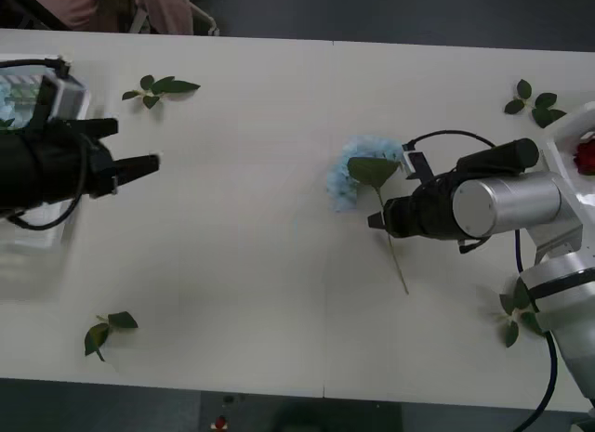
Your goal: Put the red flowers into the right box and the blue flowers into the left box
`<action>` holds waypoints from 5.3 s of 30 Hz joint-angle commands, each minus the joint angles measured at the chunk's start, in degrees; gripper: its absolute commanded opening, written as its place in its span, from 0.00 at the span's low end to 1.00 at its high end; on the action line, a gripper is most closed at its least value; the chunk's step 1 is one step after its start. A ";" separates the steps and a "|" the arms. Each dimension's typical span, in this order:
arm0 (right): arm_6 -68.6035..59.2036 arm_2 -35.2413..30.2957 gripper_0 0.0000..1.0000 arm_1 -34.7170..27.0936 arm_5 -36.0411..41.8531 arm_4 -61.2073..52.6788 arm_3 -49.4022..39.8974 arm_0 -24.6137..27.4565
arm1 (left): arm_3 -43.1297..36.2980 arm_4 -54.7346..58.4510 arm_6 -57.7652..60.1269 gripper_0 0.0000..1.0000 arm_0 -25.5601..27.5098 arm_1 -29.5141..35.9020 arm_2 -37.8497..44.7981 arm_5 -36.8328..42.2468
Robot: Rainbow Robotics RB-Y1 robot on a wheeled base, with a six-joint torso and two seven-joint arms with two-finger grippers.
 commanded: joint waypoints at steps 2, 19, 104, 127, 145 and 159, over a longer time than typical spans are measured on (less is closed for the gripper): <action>1.57 1.09 0.42 0.55 -1.22 0.92 -0.30 -1.14 | -1.48 -5.07 0.80 1.00 -4.67 -4.90 -6.31 -1.99; 1.66 0.92 0.00 0.11 -2.37 -1.01 -0.21 -1.23 | -9.92 -4.81 -0.61 1.00 -5.20 -7.18 -10.61 12.78; 21.88 -10.77 0.00 -0.33 -3.42 -73.08 -14.71 -7.55 | -5.52 -3.05 24.27 0.00 -18.56 -17.73 -20.28 -0.32; 21.88 -10.77 1.00 -0.33 -3.42 -73.08 -14.71 -7.55 | -5.08 -0.59 24.62 0.00 -17.24 -12.98 -20.98 -2.78; 21.96 -11.03 1.00 -0.07 -3.42 -73.26 -15.07 -5.97 | 3.27 12.33 22.68 0.00 -1.33 -2.87 13.21 23.41; 22.49 -18.24 1.00 -12.90 -1.84 -70.62 -19.72 0.00 | 28.32 12.24 11.87 0.00 0.69 -1.03 31.05 33.08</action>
